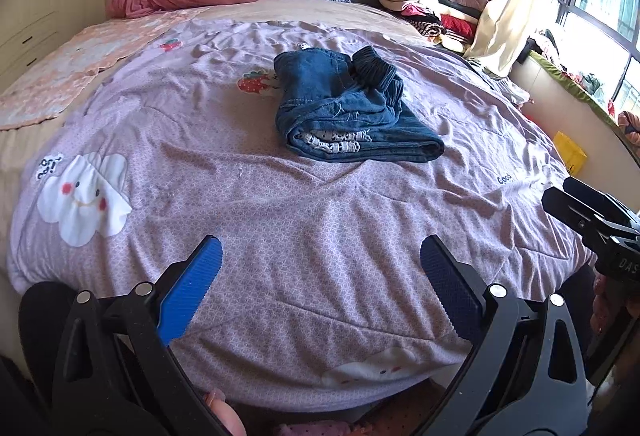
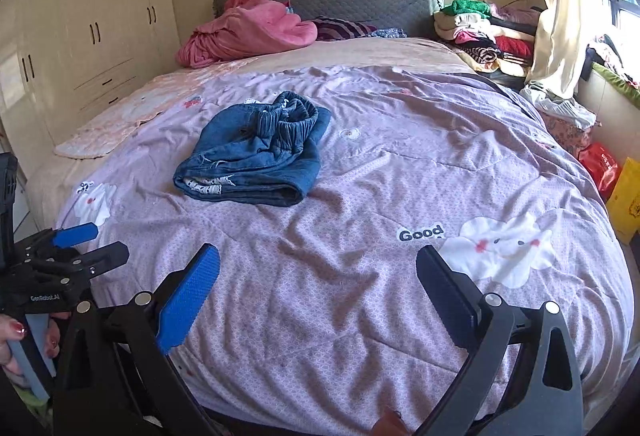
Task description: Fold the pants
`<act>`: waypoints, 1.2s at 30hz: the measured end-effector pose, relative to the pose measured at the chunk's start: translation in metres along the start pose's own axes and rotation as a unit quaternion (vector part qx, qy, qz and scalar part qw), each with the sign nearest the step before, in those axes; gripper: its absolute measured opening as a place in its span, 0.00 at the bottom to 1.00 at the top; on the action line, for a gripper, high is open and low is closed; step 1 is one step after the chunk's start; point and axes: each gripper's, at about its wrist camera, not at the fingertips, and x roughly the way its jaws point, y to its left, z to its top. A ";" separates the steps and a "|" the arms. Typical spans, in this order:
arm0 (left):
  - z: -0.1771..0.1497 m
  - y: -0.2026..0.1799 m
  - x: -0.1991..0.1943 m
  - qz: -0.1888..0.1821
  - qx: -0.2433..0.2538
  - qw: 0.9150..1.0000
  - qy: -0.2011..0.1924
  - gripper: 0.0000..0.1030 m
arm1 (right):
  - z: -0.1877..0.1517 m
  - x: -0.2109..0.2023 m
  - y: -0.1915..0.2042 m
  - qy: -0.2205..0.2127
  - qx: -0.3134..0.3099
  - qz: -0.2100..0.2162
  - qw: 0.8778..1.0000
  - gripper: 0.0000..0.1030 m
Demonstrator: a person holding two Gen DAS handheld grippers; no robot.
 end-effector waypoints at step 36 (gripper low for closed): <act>-0.004 -0.011 -0.013 -0.003 0.020 1.000 -0.008 0.91 | -0.002 -0.008 -0.003 -0.003 0.014 -0.012 1.000 0.95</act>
